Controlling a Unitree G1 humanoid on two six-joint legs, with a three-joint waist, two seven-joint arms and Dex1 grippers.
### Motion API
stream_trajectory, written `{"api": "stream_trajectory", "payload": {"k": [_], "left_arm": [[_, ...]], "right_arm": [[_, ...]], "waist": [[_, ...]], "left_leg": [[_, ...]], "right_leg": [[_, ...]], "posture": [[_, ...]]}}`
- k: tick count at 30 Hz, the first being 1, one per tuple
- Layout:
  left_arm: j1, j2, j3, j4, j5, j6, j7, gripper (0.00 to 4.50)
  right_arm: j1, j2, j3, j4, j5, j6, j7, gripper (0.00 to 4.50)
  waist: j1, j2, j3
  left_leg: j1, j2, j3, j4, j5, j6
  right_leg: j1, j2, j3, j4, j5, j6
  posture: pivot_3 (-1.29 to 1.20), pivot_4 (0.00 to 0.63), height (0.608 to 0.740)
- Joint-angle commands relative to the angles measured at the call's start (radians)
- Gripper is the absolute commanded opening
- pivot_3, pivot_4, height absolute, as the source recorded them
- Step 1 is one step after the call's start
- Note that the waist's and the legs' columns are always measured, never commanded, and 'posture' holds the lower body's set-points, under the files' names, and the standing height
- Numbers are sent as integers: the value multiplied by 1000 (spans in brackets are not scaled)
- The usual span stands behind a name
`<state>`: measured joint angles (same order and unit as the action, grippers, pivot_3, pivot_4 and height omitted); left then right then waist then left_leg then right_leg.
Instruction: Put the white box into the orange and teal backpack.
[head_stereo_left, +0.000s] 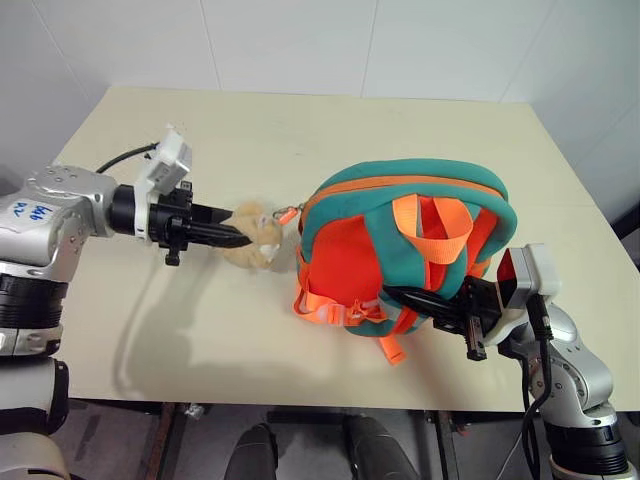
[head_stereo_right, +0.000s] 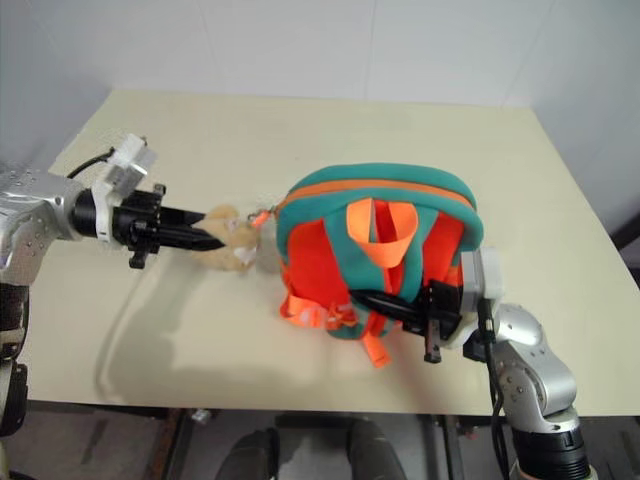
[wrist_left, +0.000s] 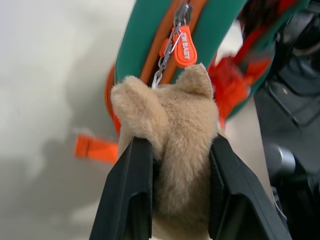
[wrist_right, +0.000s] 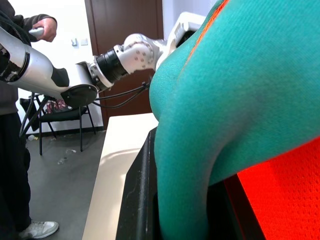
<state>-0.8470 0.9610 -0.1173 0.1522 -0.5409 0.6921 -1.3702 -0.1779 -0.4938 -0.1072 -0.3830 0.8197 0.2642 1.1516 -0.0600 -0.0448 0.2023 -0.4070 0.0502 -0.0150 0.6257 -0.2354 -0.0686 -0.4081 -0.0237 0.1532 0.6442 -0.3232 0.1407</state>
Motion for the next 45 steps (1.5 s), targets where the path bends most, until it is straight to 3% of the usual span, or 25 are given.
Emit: {"api": "stream_trajectory", "payload": {"k": [1, 12, 22, 25, 33, 38, 45], "left_arm": [[-1, 18, -47, 54, 94, -58, -48, 874], [-45, -87, -207, 258, 342, -361, -139, 868], [-2, -225, 34, 270, 201, -527, -80, 853], [20, -241, 92, 261, 224, -583, 15, 1828], [101, -209, 202, 156, 133, -551, -8, 4458], [145, -176, 251, 169, 108, -561, -29, 4500], [194, -140, 383, 176, 25, -470, 11, 4500]], "right_arm": [[5, -8, -32, -29, 22, -16, 0, 0], [-6, -14, -17, -16, 2, -12, 0, 0], [-23, -79, -9, -35, -64, 51, -83, 0], [-15, -152, 5, -61, -69, 108, -63, 0], [-42, -229, -37, -40, 1, 133, 23, 2787], [-56, -282, -89, 36, -18, 106, 95, 4464], [-3, -434, -240, 174, -52, 72, 230, 4464]], "waist": [[0, 0, 0], [1, 0, 0], [3, 0, 0], [6, 0, 0], [3, 0, 0], [4, 0, 0], [7, 0, 0]], "left_leg": [[0, 0, 0, 0, 0, 0], [0, 0, 0, 0, 0, 0], [-1, 0, 0, 1, 0, 0], [-1, 0, 0, 1, 0, 0], [-1, 0, 0, 2, 0, 0], [-1, 0, 0, 3, 0, 1], [-1, 0, 0, 3, 0, 1]], "right_leg": [[0, 0, 0, 0, 0, 0], [0, 0, 0, 0, 0, 0], [0, 0, 0, 1, 0, 0], [0, 0, 0, 1, 0, 0], [0, 0, 0, 2, 0, 1], [1, 0, 0, 2, 1, 1], [1, -1, 0, 1, 1, 1]], "posture": [[0, 150, 740], [0, 150, 740], [0, 150, 740], [0, 150, 740], [0, 150, 740], [0, 150, 740], [0, 150, 740]]}}
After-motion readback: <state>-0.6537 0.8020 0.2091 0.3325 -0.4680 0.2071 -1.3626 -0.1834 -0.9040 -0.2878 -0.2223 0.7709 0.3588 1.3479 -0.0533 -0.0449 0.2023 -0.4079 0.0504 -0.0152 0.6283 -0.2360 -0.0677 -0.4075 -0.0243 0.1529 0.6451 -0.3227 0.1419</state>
